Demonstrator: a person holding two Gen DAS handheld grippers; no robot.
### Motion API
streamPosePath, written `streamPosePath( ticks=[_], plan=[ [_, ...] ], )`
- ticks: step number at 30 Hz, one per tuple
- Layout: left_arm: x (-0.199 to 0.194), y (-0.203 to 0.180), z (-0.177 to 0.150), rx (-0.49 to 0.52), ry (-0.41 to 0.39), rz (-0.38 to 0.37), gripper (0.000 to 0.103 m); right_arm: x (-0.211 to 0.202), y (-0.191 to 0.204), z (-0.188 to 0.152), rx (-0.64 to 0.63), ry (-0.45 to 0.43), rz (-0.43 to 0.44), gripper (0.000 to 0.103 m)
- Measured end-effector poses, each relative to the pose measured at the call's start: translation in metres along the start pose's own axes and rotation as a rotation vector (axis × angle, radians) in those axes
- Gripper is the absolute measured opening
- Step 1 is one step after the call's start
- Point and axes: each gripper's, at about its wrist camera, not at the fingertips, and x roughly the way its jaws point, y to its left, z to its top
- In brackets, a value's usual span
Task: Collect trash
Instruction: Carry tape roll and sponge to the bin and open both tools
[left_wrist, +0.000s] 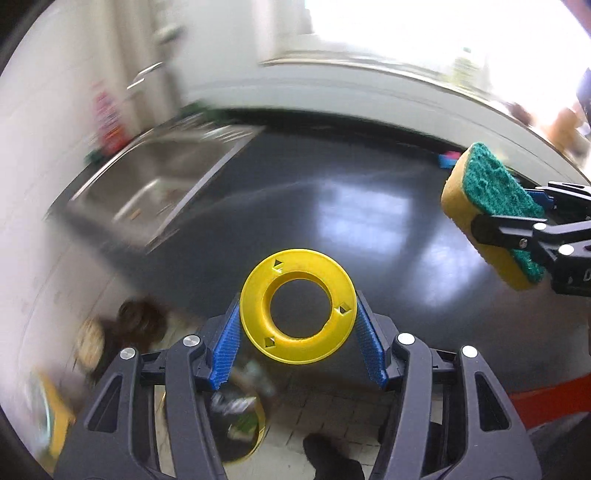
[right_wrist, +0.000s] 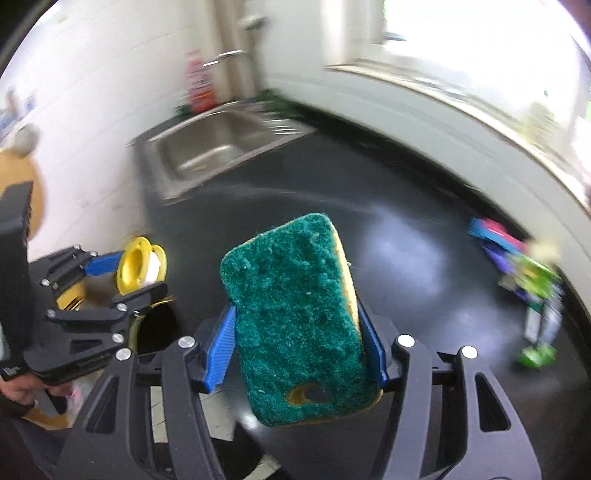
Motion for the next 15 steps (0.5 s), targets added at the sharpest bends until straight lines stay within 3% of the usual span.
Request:
streamPosePath(
  ticks=[4,8,11,15],
  plan=[
    [-0.018,0.071,-0.051,-0.151,0.045,0.123,0.056,0.04,0.076,0.02,-0.092,0.07,0.179,0.059],
    [-0.031,0.128,-0.099,-0.297,0.091,0.178,0.056,0.076,0.145,0.027,-0.166,0.158,0.315,0.059],
    [-0.034,0.158,-0.133,-0.381,0.116,0.189,0.056,0.106,0.184,0.025,-0.183,0.233,0.382,0.059],
    [-0.023,0.177,-0.162,-0.422,0.121,0.181,0.056,0.149,0.214,0.019,-0.156,0.33,0.412,0.059]
  ],
)
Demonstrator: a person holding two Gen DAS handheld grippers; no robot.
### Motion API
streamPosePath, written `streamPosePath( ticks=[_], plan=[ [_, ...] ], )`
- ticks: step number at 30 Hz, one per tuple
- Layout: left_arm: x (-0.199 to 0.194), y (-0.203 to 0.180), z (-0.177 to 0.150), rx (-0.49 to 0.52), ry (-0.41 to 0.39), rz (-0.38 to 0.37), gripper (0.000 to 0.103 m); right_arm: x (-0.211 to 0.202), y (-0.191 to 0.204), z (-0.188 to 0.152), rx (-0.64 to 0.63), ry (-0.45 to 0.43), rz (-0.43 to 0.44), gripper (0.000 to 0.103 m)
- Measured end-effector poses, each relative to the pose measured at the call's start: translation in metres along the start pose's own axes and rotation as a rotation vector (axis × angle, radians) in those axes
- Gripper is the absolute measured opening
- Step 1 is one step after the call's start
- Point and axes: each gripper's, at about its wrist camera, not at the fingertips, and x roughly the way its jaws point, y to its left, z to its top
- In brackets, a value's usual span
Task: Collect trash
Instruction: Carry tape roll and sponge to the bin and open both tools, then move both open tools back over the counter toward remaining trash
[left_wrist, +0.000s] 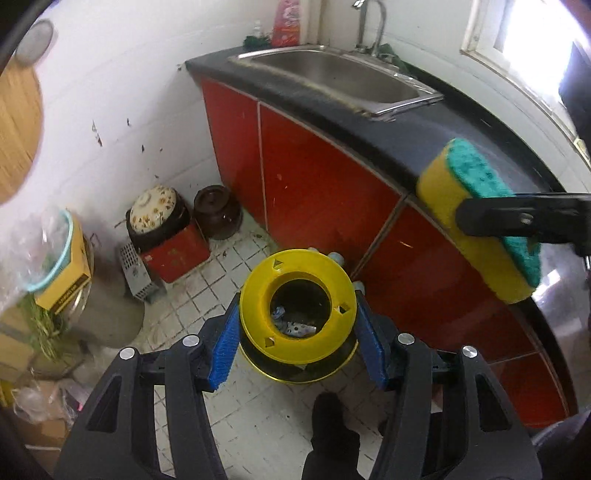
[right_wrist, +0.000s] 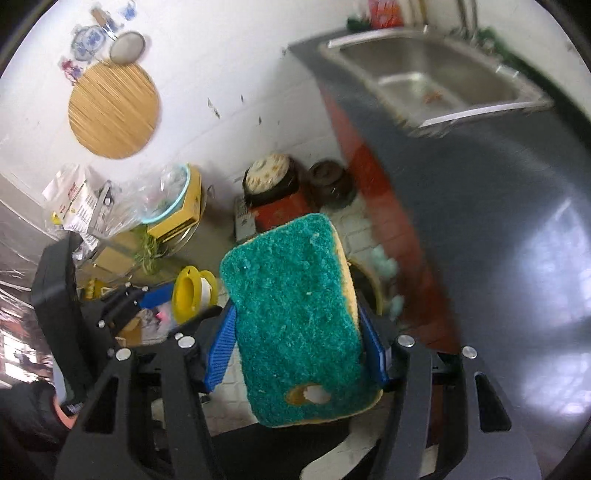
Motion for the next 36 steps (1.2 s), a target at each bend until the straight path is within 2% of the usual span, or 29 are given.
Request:
streamPosePath(
  ticks=[5,12,18,19,22,23,27,36],
  plan=[
    [0.035,0.016,-0.012,-0.038,0.042,-0.038,0.056,0.05,0.0,0.013,0.025,0.075,-0.019,0.059],
    [0.06,0.024,-0.012,-0.036,0.077,-0.069,0.056,0.082,-0.001,0.023,0.05,0.126,-0.035,0.059],
    [0.064,0.027,-0.006,-0.039,0.07,-0.085,0.056,0.088,0.001,0.029,0.053,0.128,-0.036,0.06],
    [0.065,0.027,-0.005,-0.04,0.072,-0.09,0.059,0.088,0.002,0.03,0.052,0.128,-0.036,0.062],
    [0.067,0.027,-0.003,-0.023,0.064,-0.072,0.083,0.092,0.001,0.033,0.056,0.138,-0.028,0.07],
    [0.066,0.027,-0.003,-0.022,0.057,-0.066,0.085,0.092,0.002,0.032,0.057,0.139,-0.027,0.071],
    [0.066,0.029,-0.003,-0.03,0.064,-0.068,0.085,0.093,0.001,0.033,0.052,0.137,-0.028,0.078],
    [0.059,0.024,0.001,-0.013,0.057,-0.061,0.085,0.074,-0.002,0.031,0.037,0.104,-0.045,0.079]
  ],
)
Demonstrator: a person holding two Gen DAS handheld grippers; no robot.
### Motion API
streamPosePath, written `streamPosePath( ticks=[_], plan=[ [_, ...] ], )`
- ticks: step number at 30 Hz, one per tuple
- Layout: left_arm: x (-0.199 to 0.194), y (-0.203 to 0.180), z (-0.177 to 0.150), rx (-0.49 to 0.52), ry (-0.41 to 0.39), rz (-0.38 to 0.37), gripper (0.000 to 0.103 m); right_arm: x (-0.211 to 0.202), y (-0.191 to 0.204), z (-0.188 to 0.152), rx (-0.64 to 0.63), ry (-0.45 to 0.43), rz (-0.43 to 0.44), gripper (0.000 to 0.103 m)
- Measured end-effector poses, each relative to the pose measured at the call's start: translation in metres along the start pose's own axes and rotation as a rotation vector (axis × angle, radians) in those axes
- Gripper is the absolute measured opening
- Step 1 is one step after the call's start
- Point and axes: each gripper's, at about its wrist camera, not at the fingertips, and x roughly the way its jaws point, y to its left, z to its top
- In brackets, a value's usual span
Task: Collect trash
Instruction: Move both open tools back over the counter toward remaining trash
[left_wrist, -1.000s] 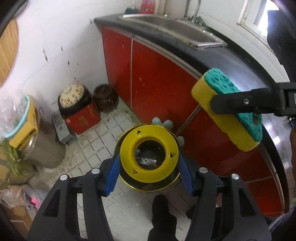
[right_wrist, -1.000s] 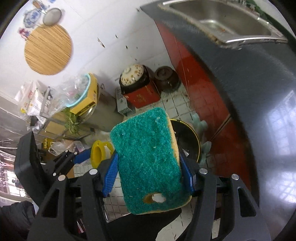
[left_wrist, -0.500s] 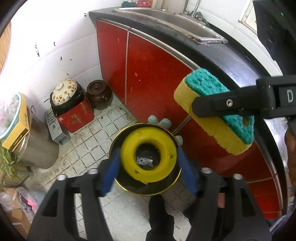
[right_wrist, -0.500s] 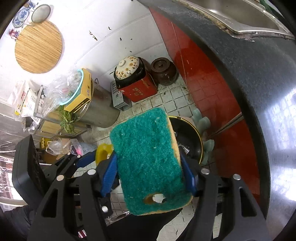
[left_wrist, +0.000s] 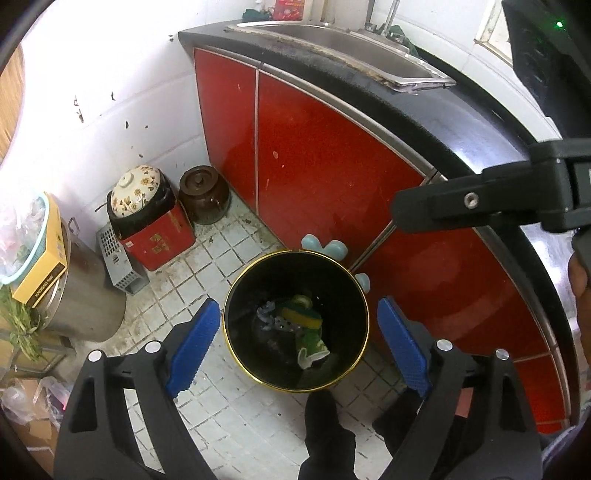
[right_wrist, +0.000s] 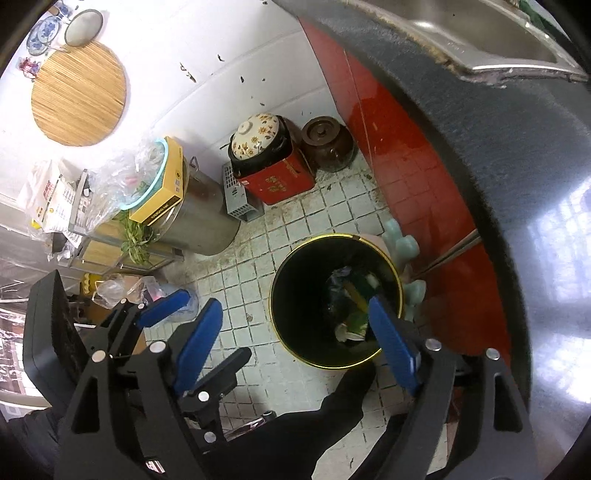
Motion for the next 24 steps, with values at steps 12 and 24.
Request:
streamPosePath(
  ticks=[12,24],
  plan=[
    [-0.052,-0.113,0.052,0.248,-0.104,-0.075,0.096,-0.198,-0.106,-0.095,0.174,-0.339,-0.3,0.091],
    [-0.068,-0.384,0.067,0.721,-0.176,-0.39,0.096,-0.383,-0.261,-0.317,0.692,-0.574,-0.64,0.091]
  ],
)
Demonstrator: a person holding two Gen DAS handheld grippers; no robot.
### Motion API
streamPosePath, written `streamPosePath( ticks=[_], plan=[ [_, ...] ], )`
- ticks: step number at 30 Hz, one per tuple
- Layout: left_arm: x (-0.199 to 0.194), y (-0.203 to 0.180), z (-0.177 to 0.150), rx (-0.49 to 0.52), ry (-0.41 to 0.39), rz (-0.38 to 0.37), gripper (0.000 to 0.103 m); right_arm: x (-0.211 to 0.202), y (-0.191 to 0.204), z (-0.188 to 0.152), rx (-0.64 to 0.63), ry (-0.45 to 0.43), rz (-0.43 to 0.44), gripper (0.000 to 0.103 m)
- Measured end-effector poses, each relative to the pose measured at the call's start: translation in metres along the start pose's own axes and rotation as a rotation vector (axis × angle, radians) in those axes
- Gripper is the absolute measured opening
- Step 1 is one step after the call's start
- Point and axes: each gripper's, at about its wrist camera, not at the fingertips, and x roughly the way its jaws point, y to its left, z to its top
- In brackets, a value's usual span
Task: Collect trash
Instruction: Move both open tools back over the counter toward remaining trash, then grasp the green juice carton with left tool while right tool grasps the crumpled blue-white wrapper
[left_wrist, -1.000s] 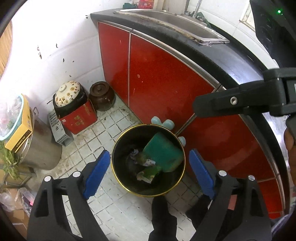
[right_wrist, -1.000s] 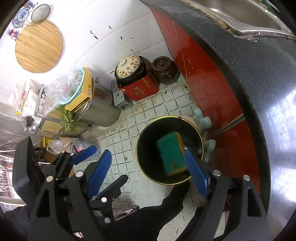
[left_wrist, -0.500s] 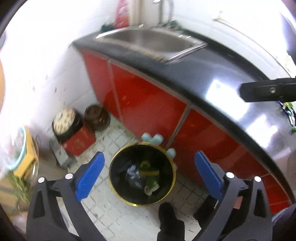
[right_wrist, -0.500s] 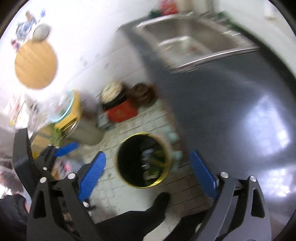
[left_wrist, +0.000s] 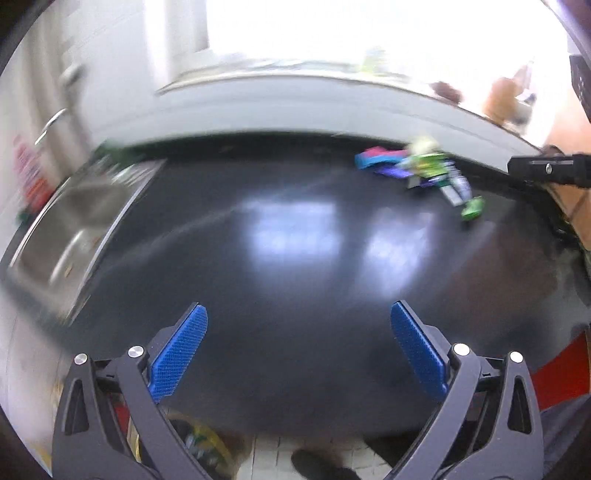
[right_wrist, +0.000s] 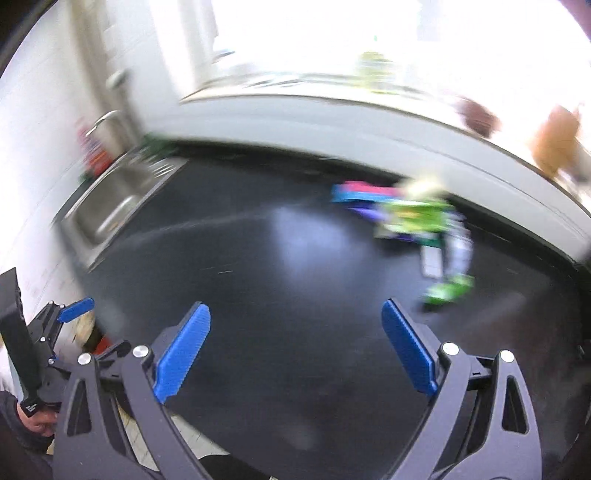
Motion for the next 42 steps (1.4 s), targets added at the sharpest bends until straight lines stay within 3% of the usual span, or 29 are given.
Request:
streamPosePath(
  ticks=[5,10,14,23,30,38,42],
  plan=[
    [0.022,-0.075,0.044,0.08,-0.039,-0.098,0.096,-0.02,-0.085,-0.005,0.11,-0.04,-0.057,0.091],
    [0.049,-0.125,0.069,0.165,-0.02,-0.145,0.096,-0.015,-0.124,-0.001,0.148,-0.05,-0.06,0.091],
    [0.072,-0.141,0.084,0.182,0.007,-0.149,0.096,0.001,-0.139,0.007,0.161,-0.039,-0.041,0.091],
    [0.149,-0.172,0.149,0.239,0.013,-0.174,0.096,0.08,-0.192,0.048,0.147,0.059,0.015,0.09],
    [0.232,-0.2,0.201,0.307,0.052,-0.209,0.096,0.161,-0.228,0.069,0.11,0.17,0.032,0.076],
    [0.291,-0.217,0.214,0.367,0.13,-0.242,0.078,0.231,-0.242,0.073,0.083,0.265,0.06,0.065],
    [0.3,-0.225,0.211,0.399,0.153,-0.263,0.059,0.241,-0.235,0.076,0.03,0.258,0.038,0.058]
  ],
)
